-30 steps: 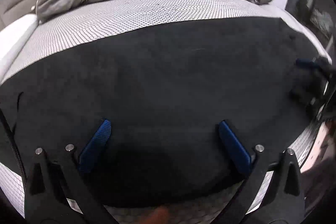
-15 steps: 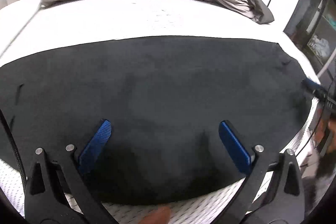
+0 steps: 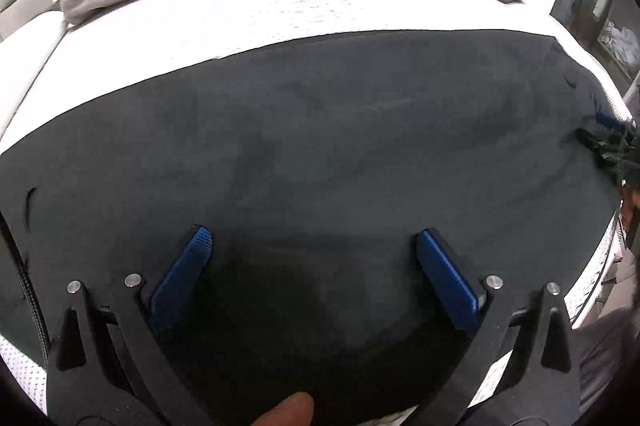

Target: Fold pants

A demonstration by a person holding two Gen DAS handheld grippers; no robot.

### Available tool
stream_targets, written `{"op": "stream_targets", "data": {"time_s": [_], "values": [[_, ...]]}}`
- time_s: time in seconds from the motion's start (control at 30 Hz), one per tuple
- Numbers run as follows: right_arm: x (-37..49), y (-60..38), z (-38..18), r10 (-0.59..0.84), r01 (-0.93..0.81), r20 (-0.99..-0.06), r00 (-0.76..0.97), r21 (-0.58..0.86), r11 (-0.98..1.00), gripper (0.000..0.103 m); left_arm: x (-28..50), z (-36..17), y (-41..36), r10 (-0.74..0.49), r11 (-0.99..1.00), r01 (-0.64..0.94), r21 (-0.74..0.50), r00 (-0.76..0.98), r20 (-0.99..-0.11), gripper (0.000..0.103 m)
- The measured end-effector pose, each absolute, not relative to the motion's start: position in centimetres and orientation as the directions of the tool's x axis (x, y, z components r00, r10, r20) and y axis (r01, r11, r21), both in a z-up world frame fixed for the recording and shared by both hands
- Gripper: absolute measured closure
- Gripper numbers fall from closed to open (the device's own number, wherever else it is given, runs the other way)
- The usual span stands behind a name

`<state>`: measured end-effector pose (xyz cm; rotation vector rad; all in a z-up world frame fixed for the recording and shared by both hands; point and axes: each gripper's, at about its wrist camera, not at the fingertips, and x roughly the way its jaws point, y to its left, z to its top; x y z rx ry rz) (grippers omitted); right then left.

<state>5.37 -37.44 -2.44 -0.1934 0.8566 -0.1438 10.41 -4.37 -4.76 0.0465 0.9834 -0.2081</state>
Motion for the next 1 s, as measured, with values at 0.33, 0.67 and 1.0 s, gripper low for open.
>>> {"op": "stream_targets", "data": {"time_s": [0.33,0.67,1.0], "values": [[3.8,-30.7,0.3,0.151,-0.181,-0.727,0.67,0.036,0.983,0.001,9.6,-2.7,-7.8,-0.299,0.945,0.278,-0.173,0.52,-0.8,0.001],[0.7,-33.6,-2.2,0.006,-0.177,-0.76,0.649,-0.143,0.974,0.002,8.4,-4.6,-7.5,-0.292,0.928,0.356,-0.112,0.504,-0.813,0.0],[-0.6,-40.1,2.7,-0.125,0.115,-0.659,0.742,-0.059,0.992,0.002,9.3,-2.5,-7.0,-0.292,0.943,0.296,-0.151,0.521,-0.802,0.004]]}}
